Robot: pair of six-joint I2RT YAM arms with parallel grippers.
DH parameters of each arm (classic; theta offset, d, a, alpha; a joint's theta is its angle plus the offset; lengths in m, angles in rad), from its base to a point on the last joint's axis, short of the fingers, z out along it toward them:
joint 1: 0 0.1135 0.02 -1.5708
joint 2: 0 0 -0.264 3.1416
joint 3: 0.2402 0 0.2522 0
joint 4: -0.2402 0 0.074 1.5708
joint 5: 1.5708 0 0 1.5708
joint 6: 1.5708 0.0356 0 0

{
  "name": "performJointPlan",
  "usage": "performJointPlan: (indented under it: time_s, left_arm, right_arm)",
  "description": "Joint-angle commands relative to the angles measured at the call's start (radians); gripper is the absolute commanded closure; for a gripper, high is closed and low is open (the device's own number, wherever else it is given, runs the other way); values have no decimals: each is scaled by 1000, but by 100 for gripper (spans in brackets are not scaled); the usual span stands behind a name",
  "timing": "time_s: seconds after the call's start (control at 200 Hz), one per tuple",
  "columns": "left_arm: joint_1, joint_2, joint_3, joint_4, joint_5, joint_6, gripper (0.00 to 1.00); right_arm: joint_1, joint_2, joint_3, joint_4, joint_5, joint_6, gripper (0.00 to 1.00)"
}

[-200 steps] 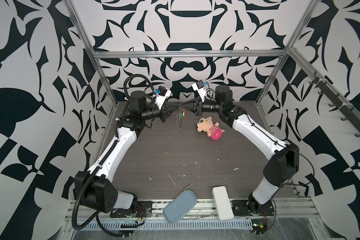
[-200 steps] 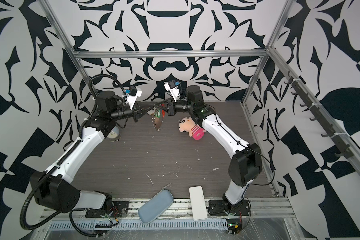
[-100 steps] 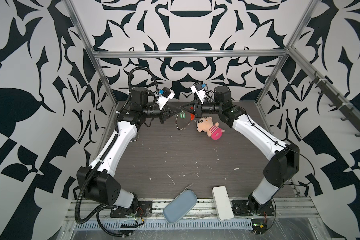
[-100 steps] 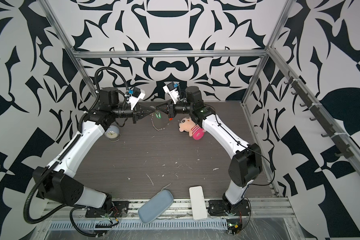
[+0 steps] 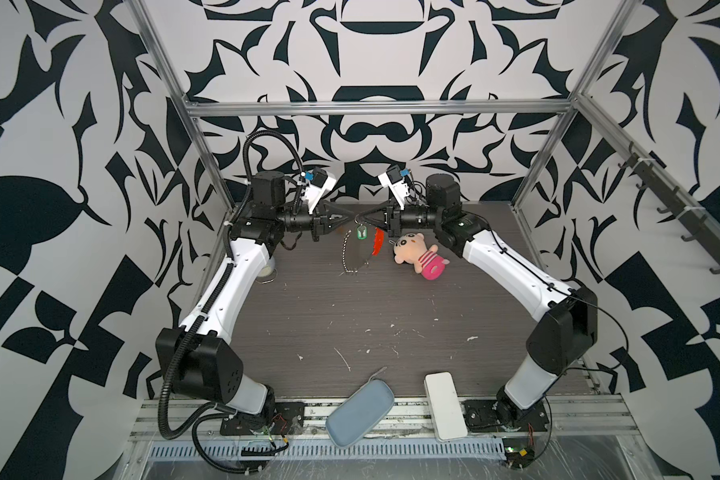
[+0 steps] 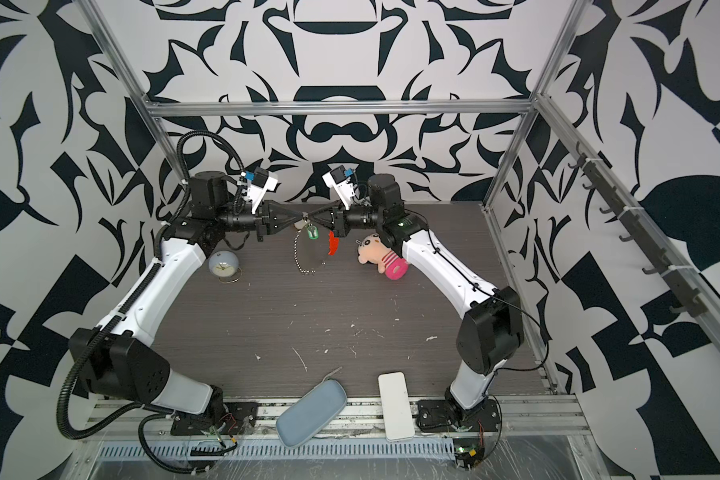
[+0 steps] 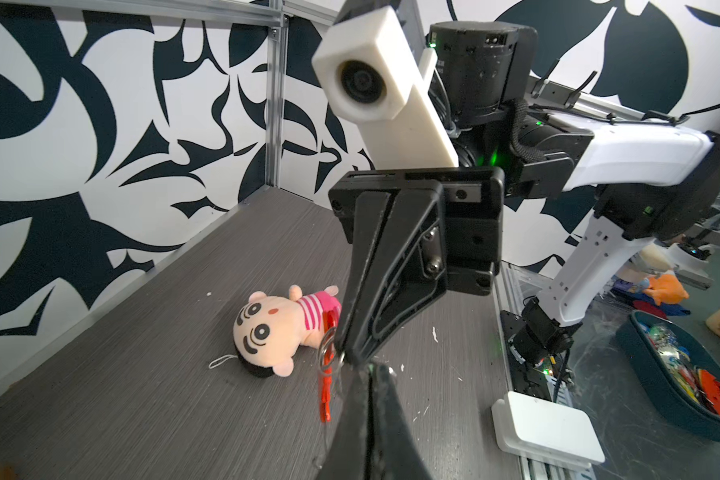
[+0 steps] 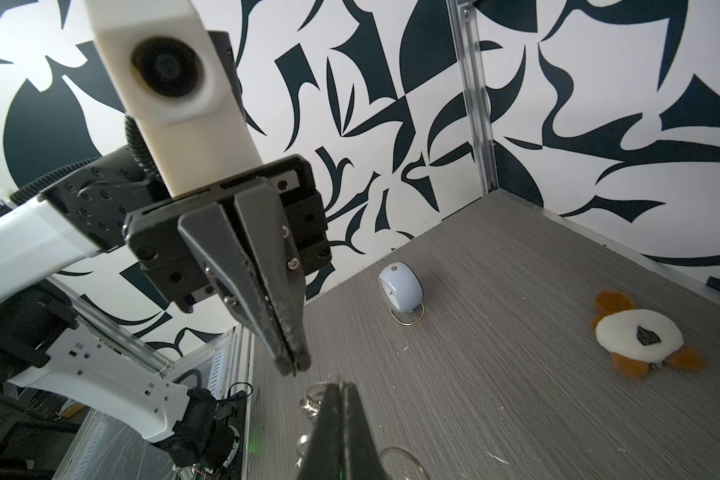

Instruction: Put the keys on the keyring

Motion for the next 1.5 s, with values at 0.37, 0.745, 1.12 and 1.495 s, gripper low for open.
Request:
performJointPlan:
  time_s: [0.37,0.745,1.12,1.495]
  left_arm:
    - [32,4,-18,86,28,-119,91]
    - [39,-8,-78,175,56,-169,78]
    - [28,-8,-75,181,100,-171,82]
    - [21,-5,-74,183,106,-172,77]
  right_arm:
    - [16,-36,35,90,-34,24,100]
    - [24,-26,49,105,-38,40,100]
    - [32,-15,62,118,-30,53,100]
    - [39,-2,73,146,-38,87,100]
